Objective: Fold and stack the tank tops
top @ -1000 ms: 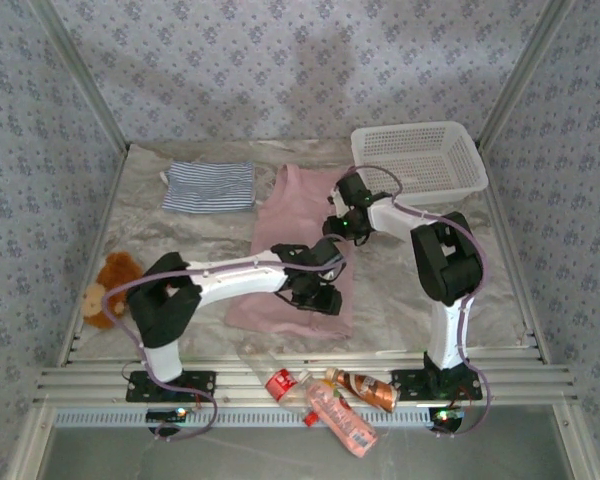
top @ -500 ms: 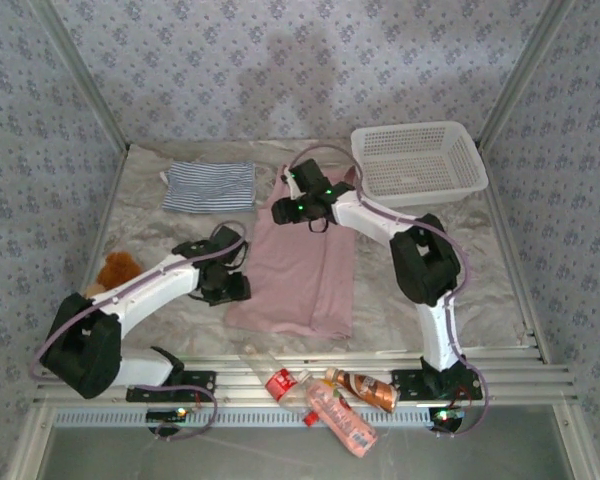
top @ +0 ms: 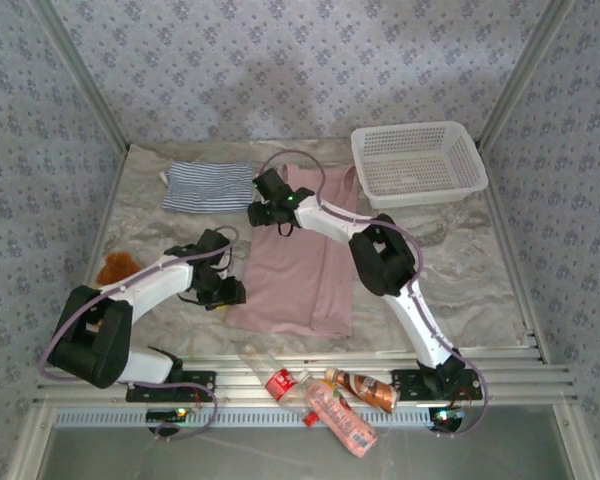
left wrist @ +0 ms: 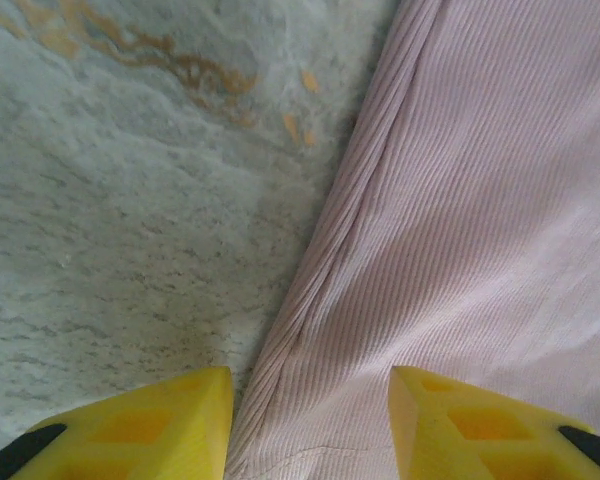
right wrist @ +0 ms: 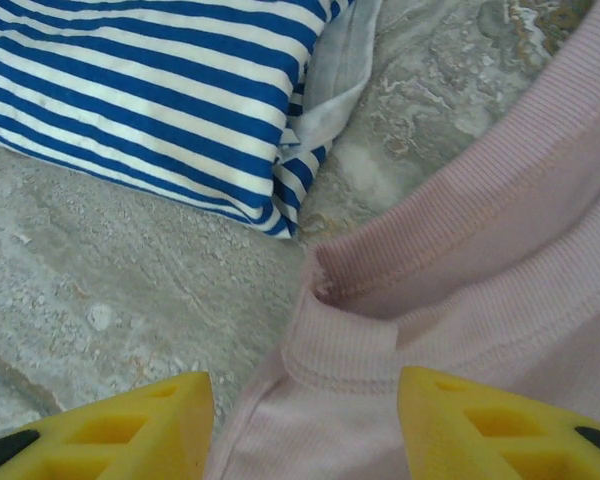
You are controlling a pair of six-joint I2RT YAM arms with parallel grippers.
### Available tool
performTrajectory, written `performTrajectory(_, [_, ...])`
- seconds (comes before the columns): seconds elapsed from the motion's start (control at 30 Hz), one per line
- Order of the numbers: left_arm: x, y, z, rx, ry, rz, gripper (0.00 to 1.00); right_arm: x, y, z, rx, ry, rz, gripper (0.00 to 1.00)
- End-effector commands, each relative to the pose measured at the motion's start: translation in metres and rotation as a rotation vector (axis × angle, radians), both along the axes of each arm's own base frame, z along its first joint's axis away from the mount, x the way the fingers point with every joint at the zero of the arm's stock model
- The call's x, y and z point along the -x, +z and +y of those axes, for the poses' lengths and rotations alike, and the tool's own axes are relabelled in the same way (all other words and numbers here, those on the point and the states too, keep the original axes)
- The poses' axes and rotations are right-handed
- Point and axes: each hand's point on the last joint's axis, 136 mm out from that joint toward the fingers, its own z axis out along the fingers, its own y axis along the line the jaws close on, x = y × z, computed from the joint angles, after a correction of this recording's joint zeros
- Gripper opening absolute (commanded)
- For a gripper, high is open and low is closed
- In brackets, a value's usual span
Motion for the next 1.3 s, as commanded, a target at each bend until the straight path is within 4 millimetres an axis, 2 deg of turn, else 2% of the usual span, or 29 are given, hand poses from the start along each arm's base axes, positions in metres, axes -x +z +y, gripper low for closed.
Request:
performTrajectory(0.0, [0.009,-0.006,0.003,-0.023,-0.016,0.029,0.43,-0.008,-0.012,-0.006,0.062,-0.036,-0.01,0.53])
performTrajectory(0.13, [0.01,-0.01,0.007,-0.057,-0.006,0.043,0.43,-0.017,-0.016,-0.001,0.094,-0.019,-0.052,0.51])
performTrajectory(0.37, [0.017,-0.022,0.009,-0.125,-0.035,0.076,0.41,-0.017,-0.033,0.003,0.19,0.017,-0.071,0.46])
performTrajectory(0.6, [0.026,-0.033,0.019,-0.209,-0.043,0.125,0.32,-0.015,-0.044,0.0,0.289,0.047,-0.087,0.36])
performTrajectory(0.73, [0.024,-0.033,0.013,-0.182,-0.043,0.125,0.24,-0.014,-0.045,0.002,0.28,0.05,-0.083,0.29])
performTrajectory(0.87, [0.019,-0.027,0.002,-0.155,-0.06,0.106,0.1,-0.015,-0.035,0.012,0.22,0.056,-0.091,0.23])
performTrajectory(0.97, [0.019,-0.02,0.001,-0.15,-0.062,0.094,0.02,-0.015,-0.026,0.016,0.189,0.056,-0.093,0.15])
performTrajectory(1.1, [0.016,-0.005,0.001,-0.163,-0.068,0.073,0.0,-0.019,-0.01,0.013,0.14,0.031,-0.087,0.1])
performTrajectory(1.27, [0.014,0.022,-0.013,-0.148,-0.098,0.027,0.0,-0.026,0.019,0.011,0.031,-0.015,-0.1,0.08])
